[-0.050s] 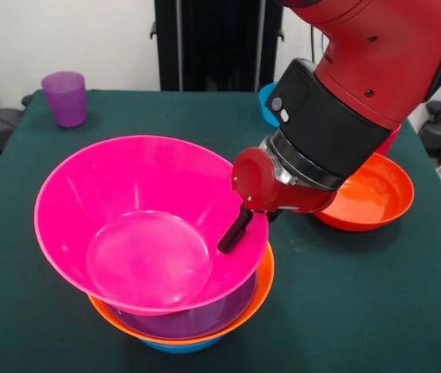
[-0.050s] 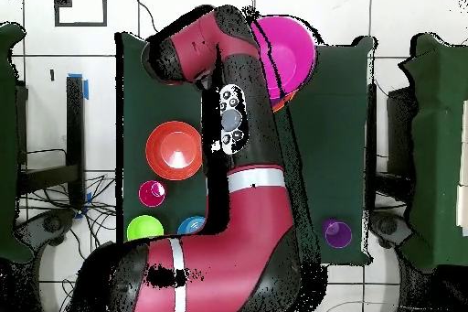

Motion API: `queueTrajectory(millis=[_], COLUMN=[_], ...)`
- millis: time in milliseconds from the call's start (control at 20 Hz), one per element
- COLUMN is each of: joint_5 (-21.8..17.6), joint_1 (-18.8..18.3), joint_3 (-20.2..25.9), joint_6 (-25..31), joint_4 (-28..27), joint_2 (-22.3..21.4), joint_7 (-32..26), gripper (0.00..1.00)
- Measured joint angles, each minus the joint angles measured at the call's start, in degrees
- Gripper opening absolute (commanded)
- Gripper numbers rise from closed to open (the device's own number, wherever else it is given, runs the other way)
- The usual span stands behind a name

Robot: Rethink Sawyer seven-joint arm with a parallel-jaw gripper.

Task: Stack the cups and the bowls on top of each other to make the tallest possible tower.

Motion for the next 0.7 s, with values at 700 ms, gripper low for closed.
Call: queueTrajectory(millis=[700], joint_5=[1.3], joint_1=[0.4], joint_3=[-1.6], joint_6=[0.0], joint_4=[0.1], joint_2=[0.0], joint_7=[0.0], gripper=[0.0])
